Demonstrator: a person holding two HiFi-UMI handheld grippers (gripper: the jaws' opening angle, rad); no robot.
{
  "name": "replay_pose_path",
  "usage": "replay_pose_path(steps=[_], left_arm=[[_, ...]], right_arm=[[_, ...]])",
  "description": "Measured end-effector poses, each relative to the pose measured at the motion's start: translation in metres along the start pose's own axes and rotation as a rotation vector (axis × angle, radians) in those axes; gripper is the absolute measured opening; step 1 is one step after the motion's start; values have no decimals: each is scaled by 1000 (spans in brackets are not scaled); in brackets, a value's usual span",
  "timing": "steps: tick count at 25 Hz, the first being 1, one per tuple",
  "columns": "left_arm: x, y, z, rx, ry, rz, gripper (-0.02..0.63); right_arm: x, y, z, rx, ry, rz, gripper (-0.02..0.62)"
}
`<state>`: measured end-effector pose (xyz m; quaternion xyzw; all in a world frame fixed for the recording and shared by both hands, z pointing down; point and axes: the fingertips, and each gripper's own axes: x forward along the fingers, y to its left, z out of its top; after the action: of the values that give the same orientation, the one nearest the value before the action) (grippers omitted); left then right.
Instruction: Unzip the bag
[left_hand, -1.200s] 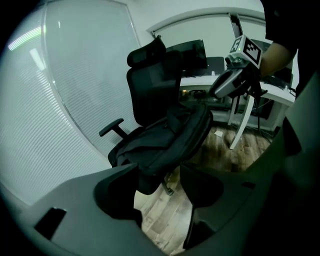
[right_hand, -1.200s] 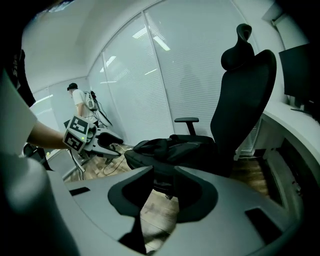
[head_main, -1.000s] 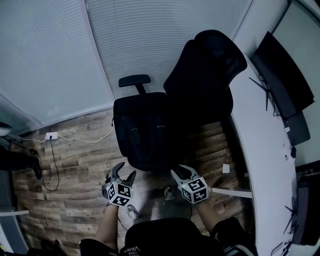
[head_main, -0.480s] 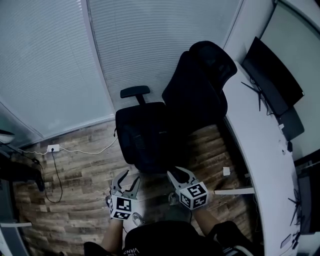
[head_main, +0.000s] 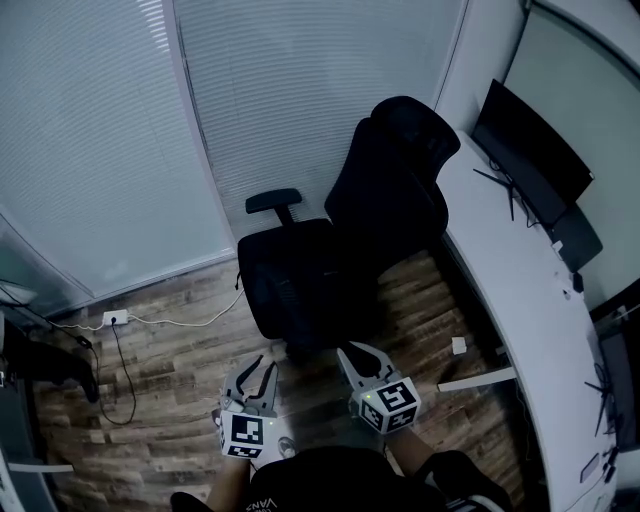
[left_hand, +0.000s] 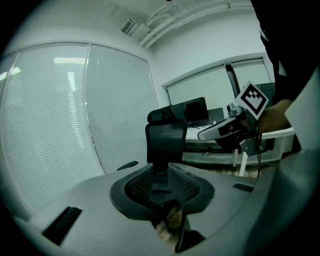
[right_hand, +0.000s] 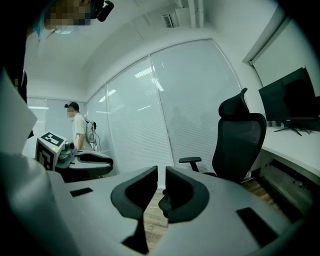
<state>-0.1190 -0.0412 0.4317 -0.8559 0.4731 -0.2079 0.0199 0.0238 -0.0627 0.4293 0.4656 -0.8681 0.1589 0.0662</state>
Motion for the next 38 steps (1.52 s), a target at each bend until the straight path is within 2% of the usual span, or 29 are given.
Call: replay_pose_path(steps=[10,17,23,38], left_arm=[[-48,-4,24,12,-91,-4,36],[-80,9,24,-17,-106,12,26],[-103,21,21,19,-94,23,23],[-138,39,17,15,-100,27,20]], right_arm=[[-32,34,15,-31,-51,-22,57],[-46,57,26,-48,-69,-24,55],[-54,73,23,-62,-50,-26,54],[-60,105,26,-97,-29,-32,45]])
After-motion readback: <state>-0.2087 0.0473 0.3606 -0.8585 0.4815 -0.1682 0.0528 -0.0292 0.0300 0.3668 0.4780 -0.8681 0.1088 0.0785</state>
